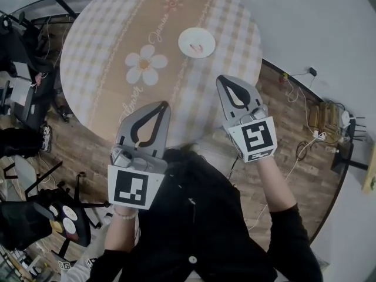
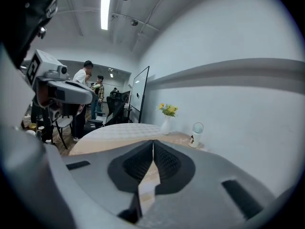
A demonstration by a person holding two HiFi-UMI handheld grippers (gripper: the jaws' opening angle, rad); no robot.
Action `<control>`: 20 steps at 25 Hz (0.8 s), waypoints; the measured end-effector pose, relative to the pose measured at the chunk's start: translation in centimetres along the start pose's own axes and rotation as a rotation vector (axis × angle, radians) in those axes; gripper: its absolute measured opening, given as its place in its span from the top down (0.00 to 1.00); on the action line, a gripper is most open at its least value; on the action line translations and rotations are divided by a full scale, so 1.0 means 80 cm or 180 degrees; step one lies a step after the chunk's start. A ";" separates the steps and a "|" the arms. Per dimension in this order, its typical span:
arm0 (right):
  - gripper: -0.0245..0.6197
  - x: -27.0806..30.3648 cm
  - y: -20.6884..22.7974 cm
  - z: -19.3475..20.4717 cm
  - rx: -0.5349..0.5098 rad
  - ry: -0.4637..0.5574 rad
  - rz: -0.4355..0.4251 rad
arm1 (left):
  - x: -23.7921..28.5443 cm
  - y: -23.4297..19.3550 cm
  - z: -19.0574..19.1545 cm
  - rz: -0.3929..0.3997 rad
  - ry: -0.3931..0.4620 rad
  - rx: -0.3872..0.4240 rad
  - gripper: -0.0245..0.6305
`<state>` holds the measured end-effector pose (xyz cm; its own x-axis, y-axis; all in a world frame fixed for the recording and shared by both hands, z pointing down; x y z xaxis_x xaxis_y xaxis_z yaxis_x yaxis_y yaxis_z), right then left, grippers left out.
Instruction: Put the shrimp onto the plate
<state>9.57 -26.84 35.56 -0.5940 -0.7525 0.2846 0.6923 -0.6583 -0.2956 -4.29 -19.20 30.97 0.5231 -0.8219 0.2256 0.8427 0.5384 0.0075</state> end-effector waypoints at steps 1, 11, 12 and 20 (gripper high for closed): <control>0.96 -0.010 -0.003 -0.004 0.0012 0.0010 0.0012 | 0.000 0.003 -0.001 0.0019 -0.0005 -0.0010 0.96; 0.96 -0.081 -0.028 -0.031 -0.0019 0.0077 0.0299 | 0.008 0.018 -0.019 0.0286 0.0125 0.0276 0.96; 0.96 -0.086 -0.026 -0.034 -0.0014 0.0096 0.0343 | 0.008 0.019 -0.019 0.0293 0.0121 0.0266 0.96; 0.96 -0.114 -0.028 -0.039 0.0047 0.0178 0.0533 | 0.010 0.019 -0.017 0.0276 0.0083 0.0209 0.96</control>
<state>12.18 -18.60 30.78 -0.4915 -0.8518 0.1812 0.7891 -0.5236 -0.3212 -2.44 -19.28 29.85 0.5976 -0.7757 0.2029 0.7843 0.6181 0.0530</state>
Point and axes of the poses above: the fingertips, and each gripper's own axes: x forward along the fingers, y to its right, z out of its underside, the point moved 3 cm from there along -x, backward along the fingers, and after that the axes turned 7 degrees about -x, right-handed, at the moved point
